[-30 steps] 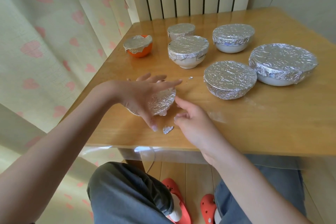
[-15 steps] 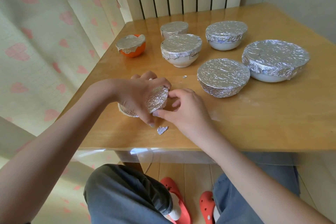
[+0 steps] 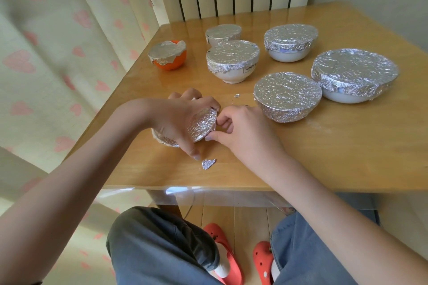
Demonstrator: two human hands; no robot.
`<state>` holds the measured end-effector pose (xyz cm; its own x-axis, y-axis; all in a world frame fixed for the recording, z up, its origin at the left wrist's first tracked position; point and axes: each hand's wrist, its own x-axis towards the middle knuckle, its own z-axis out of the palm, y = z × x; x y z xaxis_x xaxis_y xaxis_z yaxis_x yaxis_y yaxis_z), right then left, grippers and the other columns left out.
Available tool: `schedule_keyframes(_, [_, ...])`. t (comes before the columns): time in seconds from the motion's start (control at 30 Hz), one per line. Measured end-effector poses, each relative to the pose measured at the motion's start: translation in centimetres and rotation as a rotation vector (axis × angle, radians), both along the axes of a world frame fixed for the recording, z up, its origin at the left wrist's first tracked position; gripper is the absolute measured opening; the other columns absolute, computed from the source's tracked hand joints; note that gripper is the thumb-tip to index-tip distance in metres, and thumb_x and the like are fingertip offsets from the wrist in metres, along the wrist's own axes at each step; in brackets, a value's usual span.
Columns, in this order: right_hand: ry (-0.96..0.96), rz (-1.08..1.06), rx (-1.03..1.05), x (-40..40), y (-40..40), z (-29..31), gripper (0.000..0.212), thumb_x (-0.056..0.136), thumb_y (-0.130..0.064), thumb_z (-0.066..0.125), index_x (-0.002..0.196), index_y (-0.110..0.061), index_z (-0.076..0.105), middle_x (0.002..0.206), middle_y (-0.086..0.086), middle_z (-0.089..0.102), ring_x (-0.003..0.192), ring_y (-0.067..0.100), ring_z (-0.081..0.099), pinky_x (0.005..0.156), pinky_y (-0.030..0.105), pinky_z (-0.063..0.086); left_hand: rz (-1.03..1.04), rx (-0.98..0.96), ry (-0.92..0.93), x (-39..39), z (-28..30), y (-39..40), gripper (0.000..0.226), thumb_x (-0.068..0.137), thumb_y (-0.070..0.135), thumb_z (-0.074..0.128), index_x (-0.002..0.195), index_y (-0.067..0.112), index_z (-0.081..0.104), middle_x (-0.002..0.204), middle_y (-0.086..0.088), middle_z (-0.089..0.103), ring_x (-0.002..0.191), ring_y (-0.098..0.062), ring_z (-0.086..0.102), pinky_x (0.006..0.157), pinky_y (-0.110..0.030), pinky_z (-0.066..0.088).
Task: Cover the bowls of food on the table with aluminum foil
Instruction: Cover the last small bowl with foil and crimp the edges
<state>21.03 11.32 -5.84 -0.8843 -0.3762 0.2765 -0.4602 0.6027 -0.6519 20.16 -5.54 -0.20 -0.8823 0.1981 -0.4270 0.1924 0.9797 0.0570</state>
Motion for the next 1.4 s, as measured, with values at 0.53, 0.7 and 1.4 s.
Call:
schedule_keyframes(0.53, [0.011,0.088,0.156,-0.3,0.4,1.1,0.017,0.081,-0.036,0.072,0.079,-0.02,0.066,0.078,-0.004,0.065,0.079,0.018,0.061,0.068,0.032,0.05,0.003,-0.075,-0.035,-0.2,0.1,0.6,0.103,0.055,0.051,0.089,0.125,0.061,0.014,0.141,0.011,0.014,0.128,-0.026,0.025,0.097,-0.045,0.04])
schedule_keyframes(0.7, [-0.041,0.155,0.086,-1.1,0.8,1.1,0.014,0.079,-0.034,0.074,0.075,-0.021,0.069,0.068,-0.012,0.06,0.069,0.008,0.057,0.072,0.037,0.052,0.015,-0.06,-0.038,-0.2,0.0,0.6,0.101,0.054,0.051,0.089,0.123,0.063,0.015,0.138,0.011,0.015,0.125,-0.025,0.025,0.098,-0.049,0.042])
schedule_keyframes(1.4, [0.193,0.346,0.057,-2.4,1.4,1.0,0.016,0.081,-0.019,0.072,0.094,-0.029,0.072,0.096,-0.016,0.056,0.081,0.0,0.043,0.076,0.036,0.048,-0.001,-0.068,-0.042,-0.3,-0.1,0.4,0.1,0.054,0.056,0.086,0.122,0.065,0.013,0.143,0.015,0.009,0.133,-0.026,0.02,0.108,-0.051,0.035])
